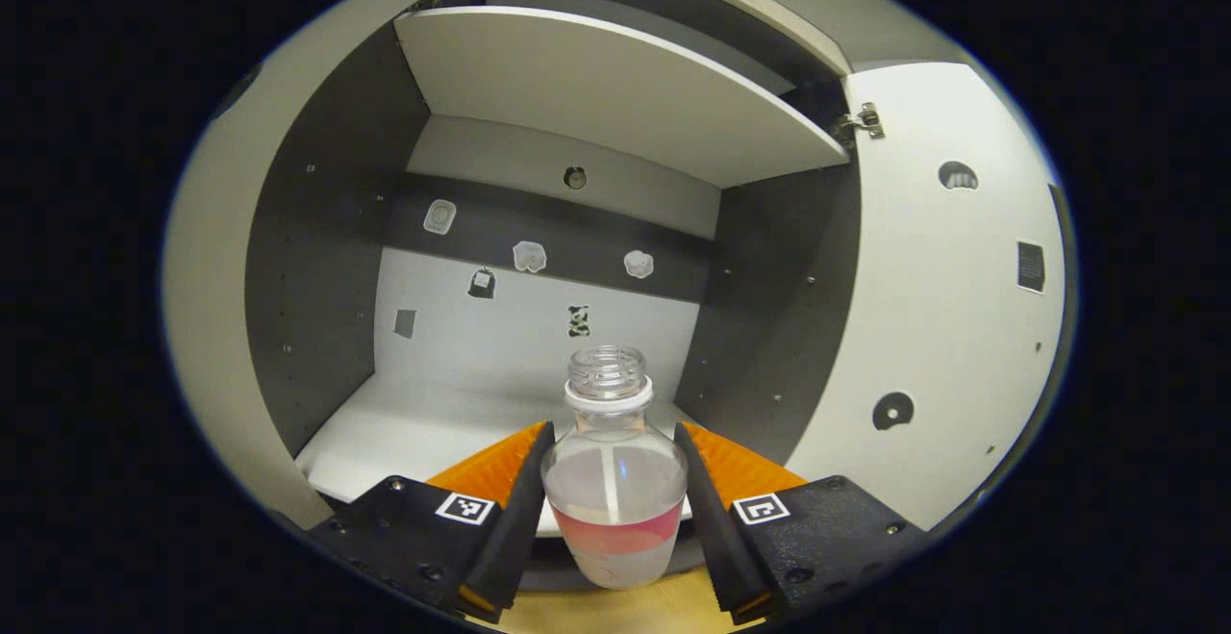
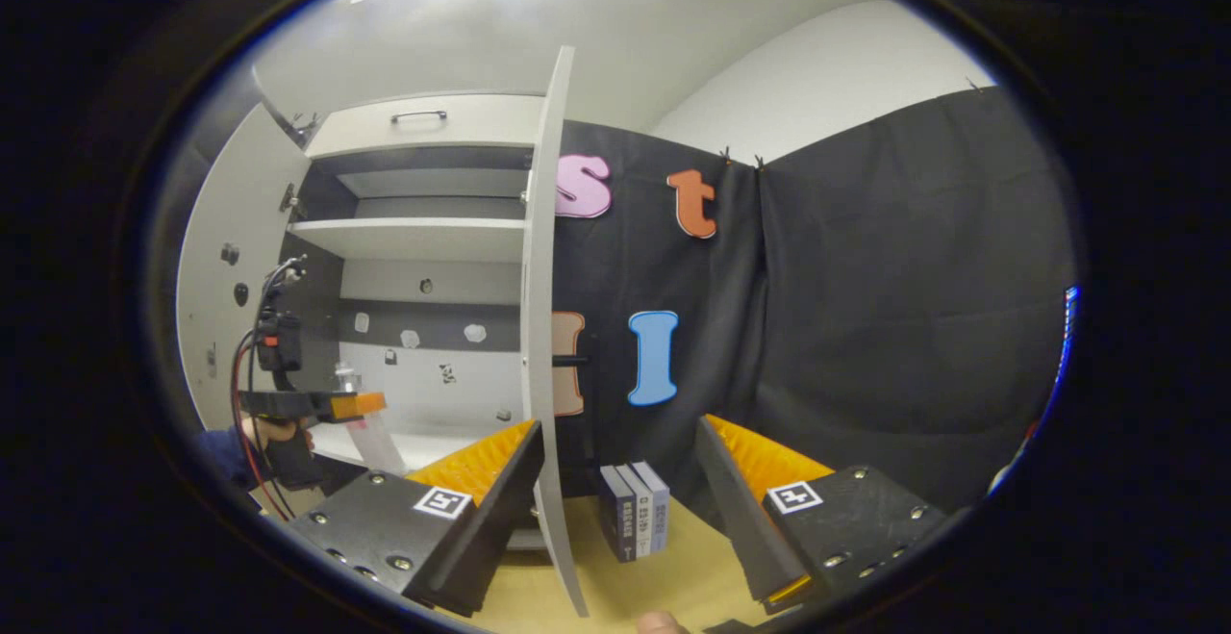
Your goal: Grasp the bottle in the cabinet with the left hand and place it on the coaster, then close the right door with the right hand and the left door with the left hand.
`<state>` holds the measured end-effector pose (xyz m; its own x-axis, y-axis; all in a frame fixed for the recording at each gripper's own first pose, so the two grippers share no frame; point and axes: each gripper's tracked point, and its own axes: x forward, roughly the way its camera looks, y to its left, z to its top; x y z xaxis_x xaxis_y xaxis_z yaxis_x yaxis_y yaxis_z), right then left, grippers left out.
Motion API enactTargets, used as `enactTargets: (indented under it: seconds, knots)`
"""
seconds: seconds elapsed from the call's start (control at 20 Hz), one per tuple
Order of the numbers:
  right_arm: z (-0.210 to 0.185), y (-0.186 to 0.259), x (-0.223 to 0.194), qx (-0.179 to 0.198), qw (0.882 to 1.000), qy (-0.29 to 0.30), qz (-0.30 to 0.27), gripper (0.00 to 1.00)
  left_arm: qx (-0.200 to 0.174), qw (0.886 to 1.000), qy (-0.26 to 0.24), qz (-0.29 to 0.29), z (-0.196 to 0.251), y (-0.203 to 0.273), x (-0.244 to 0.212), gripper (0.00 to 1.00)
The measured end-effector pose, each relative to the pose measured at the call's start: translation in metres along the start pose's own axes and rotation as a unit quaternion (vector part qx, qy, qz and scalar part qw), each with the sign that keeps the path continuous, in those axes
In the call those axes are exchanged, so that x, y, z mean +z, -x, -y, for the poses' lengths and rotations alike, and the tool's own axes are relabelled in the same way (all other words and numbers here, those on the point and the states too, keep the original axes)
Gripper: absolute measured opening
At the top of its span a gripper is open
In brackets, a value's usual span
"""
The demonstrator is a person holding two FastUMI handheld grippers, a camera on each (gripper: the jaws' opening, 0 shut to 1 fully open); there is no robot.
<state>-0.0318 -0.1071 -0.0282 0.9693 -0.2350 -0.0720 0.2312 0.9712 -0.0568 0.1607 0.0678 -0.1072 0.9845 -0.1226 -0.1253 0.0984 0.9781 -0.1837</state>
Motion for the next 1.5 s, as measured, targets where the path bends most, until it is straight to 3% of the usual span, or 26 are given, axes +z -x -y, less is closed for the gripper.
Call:
enactTargets:
  seconds: [0.3, 0.55, 1.05, 1.3, 1.5]
  knots:
    - [0.006, 0.012, -0.010, 0.008, 1.000, 0.001, -0.013, 0.96, -0.006, 0.998, 0.032, -0.051, 0.004, 0.060, -0.088, 0.76]
    - [0.009, 0.014, -0.013, 0.012, 1.000, -0.002, -0.019, 0.96, 0.037, 0.992, 0.063, -0.099, -0.013, 0.096, -0.161, 0.76]
    - [0.018, 0.015, -0.024, 0.000, 0.999, -0.007, -0.036, 0.96, 0.082, 0.975, 0.059, -0.195, -0.018, 0.160, -0.280, 0.76]
    - [0.018, 0.017, -0.031, 0.000, 0.999, -0.007, -0.047, 0.96, 0.086, 0.968, 0.039, -0.232, -0.016, 0.178, -0.316, 0.76]
    - [0.015, 0.020, -0.031, 0.006, 0.999, 0.001, -0.049, 0.96, 0.111, 0.962, 0.032, -0.249, -0.019, 0.188, -0.335, 0.76]
